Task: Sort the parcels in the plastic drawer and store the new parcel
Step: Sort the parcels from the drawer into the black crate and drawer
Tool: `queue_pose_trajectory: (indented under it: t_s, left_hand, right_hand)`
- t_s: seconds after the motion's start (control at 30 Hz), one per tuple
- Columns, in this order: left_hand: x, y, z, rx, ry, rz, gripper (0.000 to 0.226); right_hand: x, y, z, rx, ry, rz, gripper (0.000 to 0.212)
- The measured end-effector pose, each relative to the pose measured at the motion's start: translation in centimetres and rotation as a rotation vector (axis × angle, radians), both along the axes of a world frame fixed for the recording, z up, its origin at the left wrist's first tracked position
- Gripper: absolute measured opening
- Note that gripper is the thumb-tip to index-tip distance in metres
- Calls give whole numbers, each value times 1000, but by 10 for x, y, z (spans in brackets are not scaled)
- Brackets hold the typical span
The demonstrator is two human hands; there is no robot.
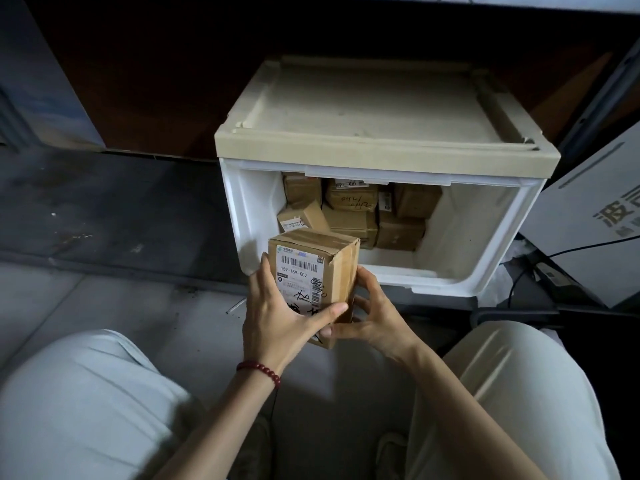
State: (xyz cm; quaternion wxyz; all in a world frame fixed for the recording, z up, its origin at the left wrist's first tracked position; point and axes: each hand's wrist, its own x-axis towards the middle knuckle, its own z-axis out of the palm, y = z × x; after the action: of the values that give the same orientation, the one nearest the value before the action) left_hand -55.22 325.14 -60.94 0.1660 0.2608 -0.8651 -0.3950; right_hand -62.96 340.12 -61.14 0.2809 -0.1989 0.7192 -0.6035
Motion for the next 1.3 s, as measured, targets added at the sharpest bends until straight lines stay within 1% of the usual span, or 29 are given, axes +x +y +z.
queue_pose_trajectory:
  t_s: [0.07, 0.1, 0.2, 0.23, 0.33, 0.4, 0.47, 0.53, 0.67, 0.77, 0.87, 0.9, 0.97, 1.03, 1.1, 1.13, 1.2, 1.3]
  left_hand:
    - [-1, -4, 1, 54, -32, 11, 140]
    - [-2, -7, 1, 107, -34, 18, 139]
    - [-3, -14, 0, 274, 8, 26, 125]
    - [-2, -15, -1, 291, 20, 9, 121]
    - [2, -15, -3, 287, 31, -59, 111]
    - [3, -16, 0, 381, 30, -81, 101]
    - [2, -16, 3, 495, 27, -91, 81]
    - [-1, -16, 6, 602, 39, -95, 69]
    - [-4, -14, 12, 803, 87, -98, 63]
    - [-4, -12, 12, 870, 83, -125, 60]
    - [-5, -11, 11, 855, 63, -130, 60]
    - [-5, -12, 10, 810, 58, -124, 61]
    - [-4, -15, 11, 645, 46, -126, 66]
    - [-1, -15, 12, 485, 13, -147, 84]
    - [1, -13, 12, 392, -48, -145, 102]
    - [2, -13, 11, 361, -83, -135, 106]
    - [2, -15, 8, 326, -130, -105, 105]
    - [1, -20, 6, 316, -124, -76, 90]
  right_hand:
    - [-2, 2, 2, 0, -12, 22, 93]
    - [-3, 3, 3, 3, -26, 24, 84]
    - [-6, 5, 6, 52, -101, -63, 39]
    - [-8, 6, 3, 79, -133, -118, 37]
    - [-12, 6, -7, 158, -277, -244, 49]
    - [-13, 4, -8, 194, -354, -276, 52]
    - [-12, 3, -7, 218, -387, -286, 56]
    - [-13, 3, -7, 231, -404, -276, 61]
    - [-12, 4, -6, 215, -483, -207, 71]
    - [-9, 3, -1, 124, -541, -76, 61]
    - [-7, 3, 4, 55, -578, -59, 57]
    - [-6, 4, 4, 44, -587, -81, 58]
    - [-6, 4, 4, 20, -596, -136, 56]
    - [-6, 3, 4, -11, -580, -195, 51]
    - [-6, 2, 4, -20, -532, -238, 46]
    - [-6, 3, 3, -16, -503, -251, 46]
    - [-8, 3, 1, -8, -467, -250, 46]
    - [-9, 4, -2, -24, -470, -235, 44]
